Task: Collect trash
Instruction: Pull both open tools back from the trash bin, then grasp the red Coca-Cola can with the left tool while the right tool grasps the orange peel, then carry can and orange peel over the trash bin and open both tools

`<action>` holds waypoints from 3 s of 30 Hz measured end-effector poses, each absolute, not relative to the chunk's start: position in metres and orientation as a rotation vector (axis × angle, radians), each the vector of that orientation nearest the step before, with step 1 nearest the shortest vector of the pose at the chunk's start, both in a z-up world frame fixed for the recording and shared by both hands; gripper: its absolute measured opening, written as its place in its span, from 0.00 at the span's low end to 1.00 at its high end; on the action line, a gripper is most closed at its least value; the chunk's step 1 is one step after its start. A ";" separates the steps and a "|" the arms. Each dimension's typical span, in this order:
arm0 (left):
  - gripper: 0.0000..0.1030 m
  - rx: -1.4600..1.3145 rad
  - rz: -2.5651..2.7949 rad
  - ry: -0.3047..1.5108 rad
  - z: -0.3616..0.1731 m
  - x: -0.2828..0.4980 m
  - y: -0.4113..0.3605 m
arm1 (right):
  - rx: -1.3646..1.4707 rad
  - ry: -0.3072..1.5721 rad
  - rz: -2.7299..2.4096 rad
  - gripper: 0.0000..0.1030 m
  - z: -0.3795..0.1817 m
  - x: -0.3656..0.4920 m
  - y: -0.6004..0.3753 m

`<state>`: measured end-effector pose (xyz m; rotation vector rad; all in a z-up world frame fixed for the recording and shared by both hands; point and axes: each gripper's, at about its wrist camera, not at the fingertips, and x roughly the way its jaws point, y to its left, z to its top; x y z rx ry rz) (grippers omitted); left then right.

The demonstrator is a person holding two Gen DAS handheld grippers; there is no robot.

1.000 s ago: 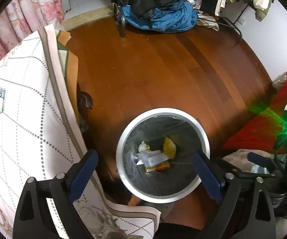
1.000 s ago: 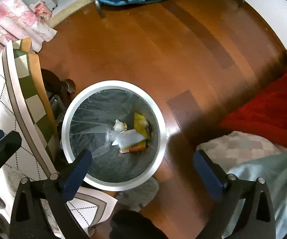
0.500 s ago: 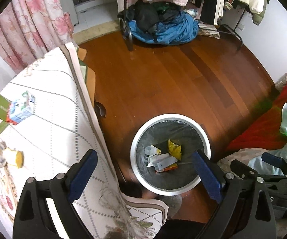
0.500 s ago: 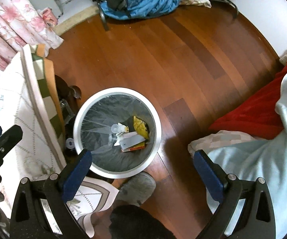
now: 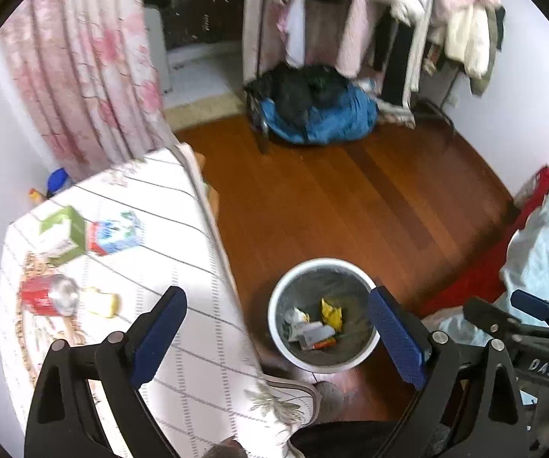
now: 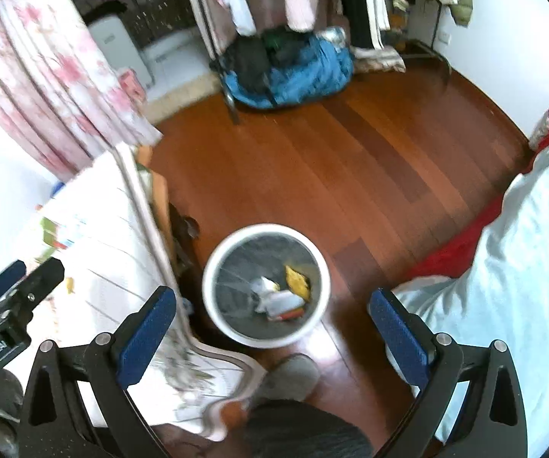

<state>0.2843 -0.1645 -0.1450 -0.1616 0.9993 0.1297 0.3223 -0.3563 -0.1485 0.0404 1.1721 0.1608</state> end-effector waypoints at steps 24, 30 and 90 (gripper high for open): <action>0.94 -0.832 0.583 1.111 -0.289 0.202 0.181 | 0.142 1.428 0.391 0.73 -0.303 0.349 -0.031; 0.94 -1.003 0.599 1.086 -0.317 0.222 0.200 | 0.189 1.438 0.468 0.73 -0.315 0.344 -0.003; 0.76 -0.163 0.263 0.815 -0.105 0.226 -0.019 | 0.308 1.146 0.531 0.09 -0.162 0.339 -0.184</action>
